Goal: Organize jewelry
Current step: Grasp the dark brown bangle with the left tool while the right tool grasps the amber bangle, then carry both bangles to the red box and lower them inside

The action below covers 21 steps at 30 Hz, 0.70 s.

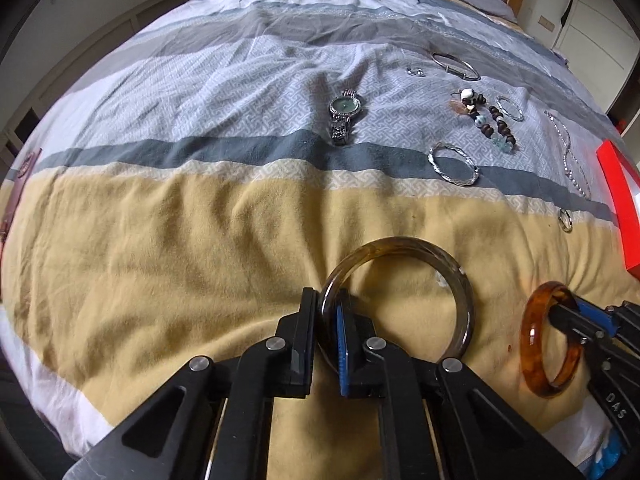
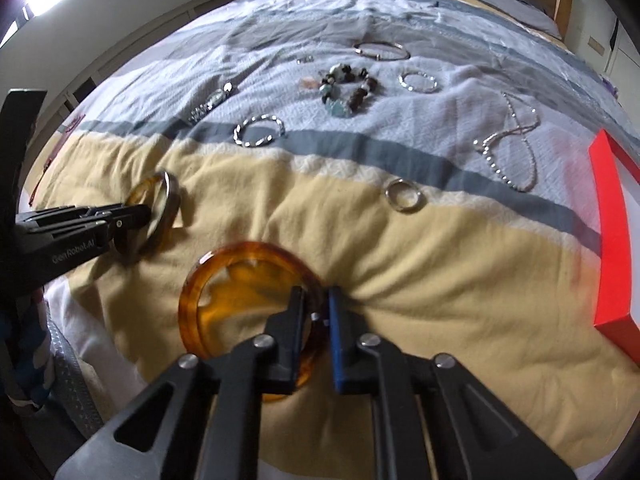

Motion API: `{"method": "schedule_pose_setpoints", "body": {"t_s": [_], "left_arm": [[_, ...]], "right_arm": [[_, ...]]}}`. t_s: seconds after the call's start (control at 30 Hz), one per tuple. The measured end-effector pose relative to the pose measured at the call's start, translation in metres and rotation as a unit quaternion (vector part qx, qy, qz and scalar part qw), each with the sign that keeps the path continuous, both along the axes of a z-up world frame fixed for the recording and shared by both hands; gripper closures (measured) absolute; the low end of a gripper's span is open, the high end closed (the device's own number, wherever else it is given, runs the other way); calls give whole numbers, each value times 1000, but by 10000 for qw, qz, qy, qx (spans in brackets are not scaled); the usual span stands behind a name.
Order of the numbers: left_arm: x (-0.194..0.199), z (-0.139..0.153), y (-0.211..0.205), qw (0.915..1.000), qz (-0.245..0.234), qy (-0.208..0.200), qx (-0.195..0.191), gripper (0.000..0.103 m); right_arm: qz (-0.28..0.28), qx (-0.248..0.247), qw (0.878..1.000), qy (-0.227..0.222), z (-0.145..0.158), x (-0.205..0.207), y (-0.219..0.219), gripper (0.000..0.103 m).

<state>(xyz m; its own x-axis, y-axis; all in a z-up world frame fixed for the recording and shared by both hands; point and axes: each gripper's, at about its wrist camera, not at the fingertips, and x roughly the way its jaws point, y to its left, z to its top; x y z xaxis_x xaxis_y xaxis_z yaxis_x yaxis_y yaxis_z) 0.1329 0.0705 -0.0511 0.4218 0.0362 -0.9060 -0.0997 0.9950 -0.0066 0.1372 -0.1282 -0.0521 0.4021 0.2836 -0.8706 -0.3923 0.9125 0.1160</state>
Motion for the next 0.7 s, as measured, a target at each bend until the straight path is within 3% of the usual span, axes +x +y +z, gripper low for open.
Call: {"method": "schedule_pose_setpoints", "body": {"t_s": [0.4,0.7], "left_arm": [[-27,32,-17,9986,132,-257,441,95],[-49,64,-44,9956,-47,-533,771,95]], "right_arm": [[-182,321,9977,-572,50,-34,-35,93],[-554,471,9923,-999,87,-65,-79,93]]}}
